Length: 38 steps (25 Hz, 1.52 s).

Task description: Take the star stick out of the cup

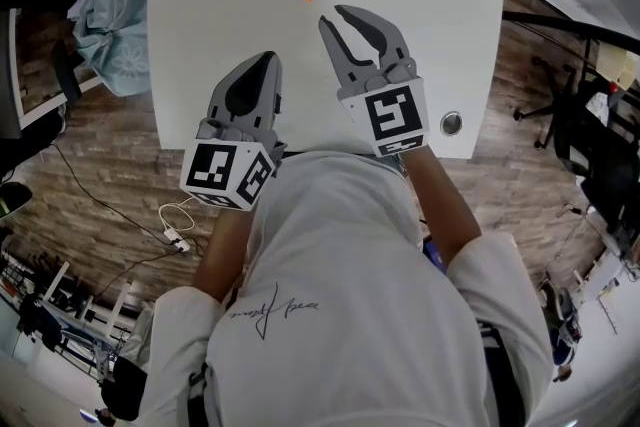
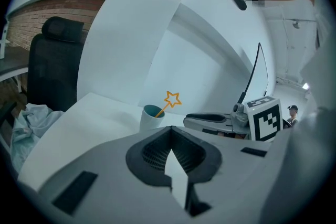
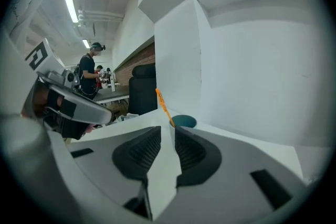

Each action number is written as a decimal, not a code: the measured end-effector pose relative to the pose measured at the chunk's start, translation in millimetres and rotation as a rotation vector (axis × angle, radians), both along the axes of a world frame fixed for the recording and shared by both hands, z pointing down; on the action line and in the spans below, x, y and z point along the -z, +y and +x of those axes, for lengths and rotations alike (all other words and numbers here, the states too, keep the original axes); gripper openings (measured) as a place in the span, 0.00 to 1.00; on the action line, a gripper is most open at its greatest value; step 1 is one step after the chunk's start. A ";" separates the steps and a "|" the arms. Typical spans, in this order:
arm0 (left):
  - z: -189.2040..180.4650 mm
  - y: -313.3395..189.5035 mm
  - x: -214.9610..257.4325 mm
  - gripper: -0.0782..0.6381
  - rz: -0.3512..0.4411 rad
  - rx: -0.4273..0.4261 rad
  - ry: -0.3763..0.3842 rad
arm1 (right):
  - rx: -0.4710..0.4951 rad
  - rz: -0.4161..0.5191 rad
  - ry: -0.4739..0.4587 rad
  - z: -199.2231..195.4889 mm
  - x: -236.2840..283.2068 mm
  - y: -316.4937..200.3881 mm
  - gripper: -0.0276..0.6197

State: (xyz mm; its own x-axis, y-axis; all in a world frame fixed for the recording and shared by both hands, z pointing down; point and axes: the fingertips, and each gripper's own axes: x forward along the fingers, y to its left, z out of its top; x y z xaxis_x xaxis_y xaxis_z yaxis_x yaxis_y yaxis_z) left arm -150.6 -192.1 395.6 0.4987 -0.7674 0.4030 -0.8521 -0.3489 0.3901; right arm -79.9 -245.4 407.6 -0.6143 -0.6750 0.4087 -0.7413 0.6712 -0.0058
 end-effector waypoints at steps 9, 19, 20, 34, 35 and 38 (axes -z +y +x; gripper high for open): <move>-1.7 -1.9 -6.0 0.11 -0.025 0.025 -0.006 | 0.035 0.015 0.023 -9.0 -11.5 -14.3 0.22; -0.8 -2.9 -14.5 0.11 -0.054 0.035 -0.013 | 0.123 0.080 0.036 -22.5 -13.5 -24.1 0.23; -1.2 -3.2 -15.1 0.11 -0.056 0.038 -0.014 | 0.135 0.091 0.035 -24.5 -13.6 -24.2 0.23; -4.0 -5.7 -26.7 0.11 -0.098 0.058 -0.034 | 0.192 0.185 0.116 -34.6 -27.2 -42.6 0.23; -3.8 -5.2 -27.4 0.11 -0.102 0.061 -0.036 | 0.195 0.190 0.117 -35.2 -27.6 -43.6 0.23; -1.8 -3.6 -29.9 0.11 -0.115 0.061 -0.042 | 0.203 0.201 0.113 -36.9 -27.8 -45.9 0.22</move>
State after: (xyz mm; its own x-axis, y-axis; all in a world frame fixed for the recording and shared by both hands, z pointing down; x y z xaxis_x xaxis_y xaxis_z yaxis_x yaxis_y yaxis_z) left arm -152.4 -195.7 425.5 0.4334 -0.7435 0.5093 -0.8867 -0.2510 0.3882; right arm -116.8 -291.3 435.4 -0.7033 -0.6172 0.3527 -0.5801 0.7851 0.2171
